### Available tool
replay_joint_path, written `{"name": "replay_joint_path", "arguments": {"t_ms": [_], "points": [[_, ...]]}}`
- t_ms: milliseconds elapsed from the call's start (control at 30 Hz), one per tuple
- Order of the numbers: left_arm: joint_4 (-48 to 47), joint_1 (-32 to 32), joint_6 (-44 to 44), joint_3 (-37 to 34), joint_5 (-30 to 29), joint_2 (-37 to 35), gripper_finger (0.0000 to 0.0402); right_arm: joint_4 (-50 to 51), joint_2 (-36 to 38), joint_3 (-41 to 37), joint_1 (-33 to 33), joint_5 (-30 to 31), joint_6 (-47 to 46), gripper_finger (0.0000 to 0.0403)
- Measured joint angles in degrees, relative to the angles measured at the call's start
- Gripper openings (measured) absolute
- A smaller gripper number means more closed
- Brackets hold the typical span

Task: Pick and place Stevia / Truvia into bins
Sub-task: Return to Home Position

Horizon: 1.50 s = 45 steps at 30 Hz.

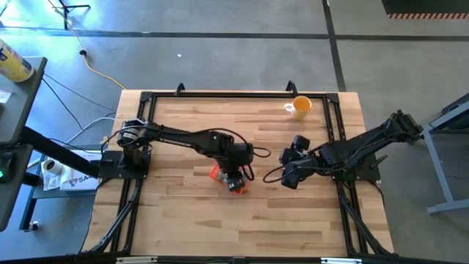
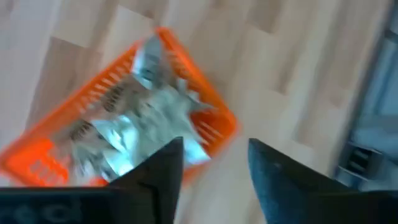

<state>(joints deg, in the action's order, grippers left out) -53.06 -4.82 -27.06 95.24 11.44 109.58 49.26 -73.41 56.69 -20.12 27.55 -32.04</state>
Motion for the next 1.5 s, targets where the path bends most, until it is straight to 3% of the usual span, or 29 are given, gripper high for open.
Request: {"name": "replay_joint_path", "arguments": {"t_ms": [133,300,400,467,600,700,767,833,900,1000,1100,1300,1500], "points": [[-10.3,0.2,1.9,10.2,2.5,-0.1,0.0253,0.1,0.0,3.7,0.6,-0.3,4.7,0.0319],[-20.8,-1.1,0.8,24.2,-7.3,-0.6,0.0289,6.7,0.0,14.4,0.6,0.4,14.5,0.0319],[-26.8,-1.7,-2.4,31.4,-8.0,-0.6,0.0302,12.3,0.0,23.6,0.6,1.6,9.7,0.0319],[-26.2,-2.6,-2.0,35.2,-8.6,-0.6,0.0308,15.5,0.0,29.9,0.7,-1.7,7.8,0.0319],[-22.9,-4.8,2.7,39.4,-10.3,-0.8,0.0315,17.9,0.3,40.5,-0.8,-11.8,14.6,0.0319],[-21.4,-5.9,5.9,38.5,-11.3,-0.9,0.0317,18.0,2.7,41.4,-2.0,-16.4,16.4,0.0319],[-19.4,-6.3,5.8,35.6,-13.8,-0.9,0.0317,17.1,6.0,36.4,-2.8,-17.3,12.6,0.0319],[-11.7,-6.9,5.0,29.4,-14.3,-0.9,0.0317,11.4,10.6,26.4,-4.3,-16.1,7.3,0.0319],[-2.7,-6.8,4.7,21.8,-9.2,-0.8,0.0317,0.5,16.4,13.7,-6.1,-17.7,3.0,0.0319],[13.1,-4.1,4.9,9.8,4.0,-2.7,0.0317,-18.4,25.4,-3.6,-7.2,-24.3,-1.8,0.0319],[21.3,-0.8,4.8,-0.3,7.2,-9.3,0.0317,-30.4,34.9,-14.7,-7.2,-29.4,-7.0,0.0319],[27.0,1.8,0.9,-20.2,-0.5,-27.6,0.0317,-34.4,52.9,-22.6,-8.1,-26.0,-4.7,0.0319],[30.2,1.8,-0.4,-37.9,-10.1,-52.6,0.0317,-23.5,65.7,-22.3,-8.0,-12.8,4.7,0.0319]]}}
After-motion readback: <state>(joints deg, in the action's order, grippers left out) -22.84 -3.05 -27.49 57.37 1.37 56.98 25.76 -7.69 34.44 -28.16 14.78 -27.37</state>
